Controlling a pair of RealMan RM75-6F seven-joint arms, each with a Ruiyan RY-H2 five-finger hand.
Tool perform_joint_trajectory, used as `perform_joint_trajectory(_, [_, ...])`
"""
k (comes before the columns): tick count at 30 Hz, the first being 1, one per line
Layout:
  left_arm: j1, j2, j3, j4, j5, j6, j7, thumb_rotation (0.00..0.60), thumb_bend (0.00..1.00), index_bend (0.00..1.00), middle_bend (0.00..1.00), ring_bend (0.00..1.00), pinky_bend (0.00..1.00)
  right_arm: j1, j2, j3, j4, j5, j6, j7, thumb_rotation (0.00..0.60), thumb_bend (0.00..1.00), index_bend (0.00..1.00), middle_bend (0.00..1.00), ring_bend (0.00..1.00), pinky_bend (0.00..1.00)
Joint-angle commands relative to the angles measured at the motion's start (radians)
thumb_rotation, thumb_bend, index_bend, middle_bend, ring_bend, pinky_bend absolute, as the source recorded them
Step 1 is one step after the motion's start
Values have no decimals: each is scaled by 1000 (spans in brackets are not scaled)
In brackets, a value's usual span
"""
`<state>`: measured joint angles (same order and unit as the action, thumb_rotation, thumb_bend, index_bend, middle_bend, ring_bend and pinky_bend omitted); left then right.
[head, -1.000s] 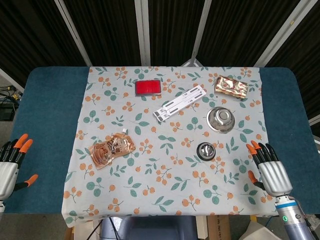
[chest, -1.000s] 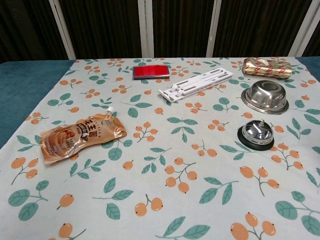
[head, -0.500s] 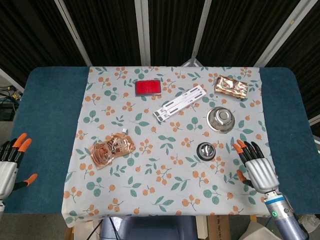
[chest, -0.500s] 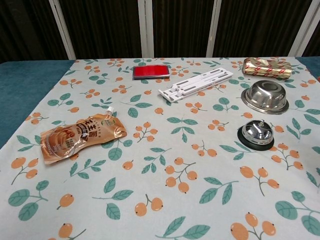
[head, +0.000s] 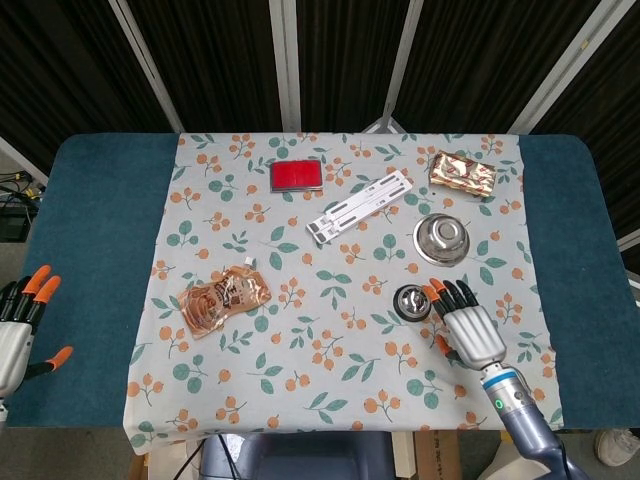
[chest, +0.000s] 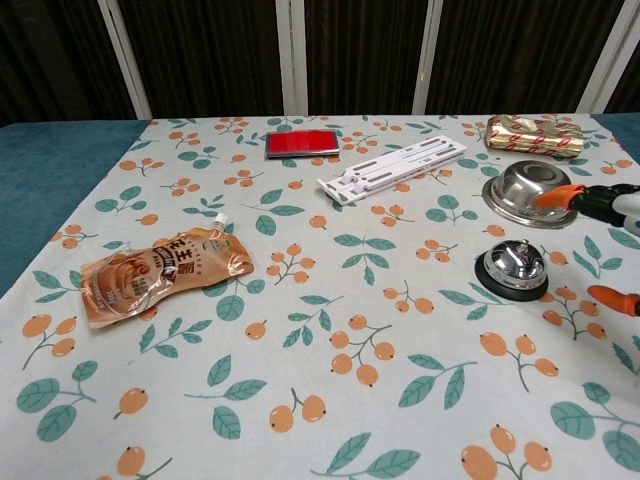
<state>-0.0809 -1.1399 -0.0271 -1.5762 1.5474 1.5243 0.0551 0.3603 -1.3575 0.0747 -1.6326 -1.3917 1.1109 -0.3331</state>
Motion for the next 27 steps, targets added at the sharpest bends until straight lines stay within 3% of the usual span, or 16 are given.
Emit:
perform_joint_trajectory(1, [0,0,0,0,0,-1,-1,600,65,0,0,0,0,11,-25,10,9,40,-16,-28,600,446,0,0,0,0])
perform_joint_trajectory(11, [-3,0,1,0,-3,-10,-1,600,65,0,0,0,0,16,-39,1,15,77,-26,-51,600,455,0,0,0,0])
perform_joint_trajectory(13, [-3,-1,1,-2,-2,-8,1,600,65,0,0,0,0,18,-44,-4,20,83,-32,-59,600,542,0,0,0,0])
perform_joint_trajectory(16, [-2,0,1,-3,-4,-10,1,600,65,0,0,0,0,22,-54,-13,29,106,-51,-76,600,771,0,0,0,0])
perform_joint_trajectory(27, [-4,1,0,-3,-4,-9,-3,600,65,0,0,0,0,34,-74,-65,39,164,-98,-200,600,797,0,0,0,0])
